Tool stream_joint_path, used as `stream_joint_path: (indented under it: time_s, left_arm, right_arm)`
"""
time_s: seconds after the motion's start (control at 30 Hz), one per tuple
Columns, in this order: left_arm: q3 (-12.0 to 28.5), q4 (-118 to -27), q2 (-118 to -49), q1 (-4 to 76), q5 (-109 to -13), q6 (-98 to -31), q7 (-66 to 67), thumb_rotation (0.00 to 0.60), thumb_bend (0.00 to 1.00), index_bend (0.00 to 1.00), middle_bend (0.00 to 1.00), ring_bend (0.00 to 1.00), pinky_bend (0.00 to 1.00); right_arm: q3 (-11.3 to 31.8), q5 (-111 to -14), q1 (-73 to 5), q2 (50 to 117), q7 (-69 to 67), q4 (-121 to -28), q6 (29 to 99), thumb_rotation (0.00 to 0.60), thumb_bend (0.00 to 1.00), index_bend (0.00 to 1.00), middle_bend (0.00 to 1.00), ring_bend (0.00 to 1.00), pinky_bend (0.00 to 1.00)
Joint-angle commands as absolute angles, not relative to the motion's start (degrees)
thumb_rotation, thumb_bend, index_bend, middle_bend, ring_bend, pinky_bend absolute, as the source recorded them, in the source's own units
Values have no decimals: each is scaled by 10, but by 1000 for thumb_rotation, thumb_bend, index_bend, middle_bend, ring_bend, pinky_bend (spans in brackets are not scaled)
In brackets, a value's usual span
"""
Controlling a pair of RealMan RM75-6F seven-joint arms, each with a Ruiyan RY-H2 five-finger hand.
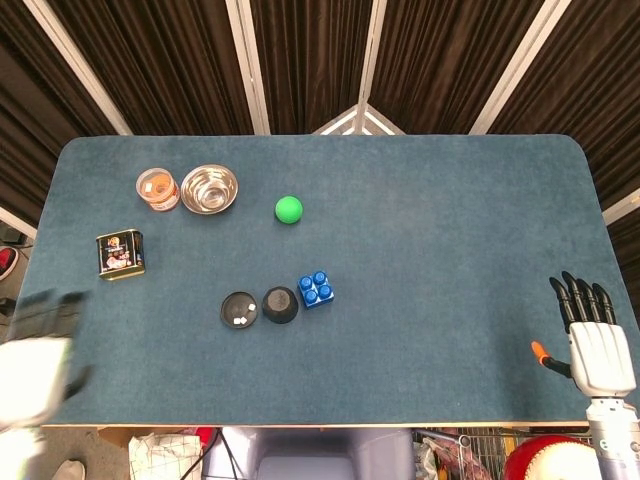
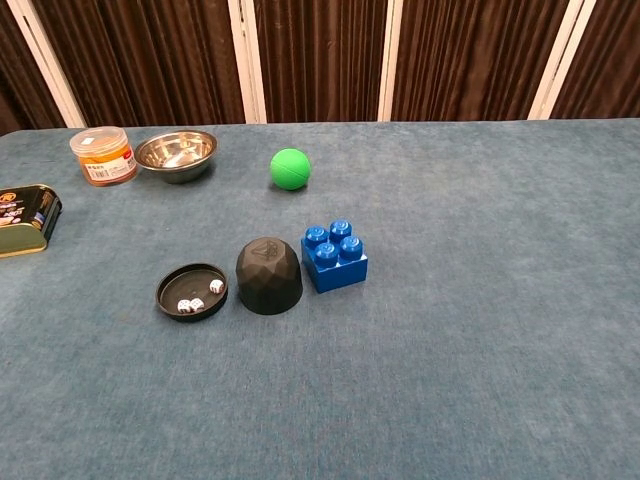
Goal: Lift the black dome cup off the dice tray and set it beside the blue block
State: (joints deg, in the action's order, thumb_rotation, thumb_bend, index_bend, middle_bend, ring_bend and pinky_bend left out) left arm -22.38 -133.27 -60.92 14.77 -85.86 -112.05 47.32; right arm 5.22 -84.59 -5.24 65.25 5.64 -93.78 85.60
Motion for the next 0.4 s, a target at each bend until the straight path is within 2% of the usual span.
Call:
stream_joint_path:
  time_s: [0.03,0.4]
  left_arm:
    - [-214,-1270,-581,67,-843,-1175,322,600,310,96,110,0,0]
    - [-169,-1230,-549,27,-860,-1156,256,600,310,97,106,0,0]
  right_arm:
    - [53,-846,-52,652,54,-939,858,600,235,0,2,8,0]
    - [56,-849,-49,646,41,-945,865,600,235,0,2,8,0]
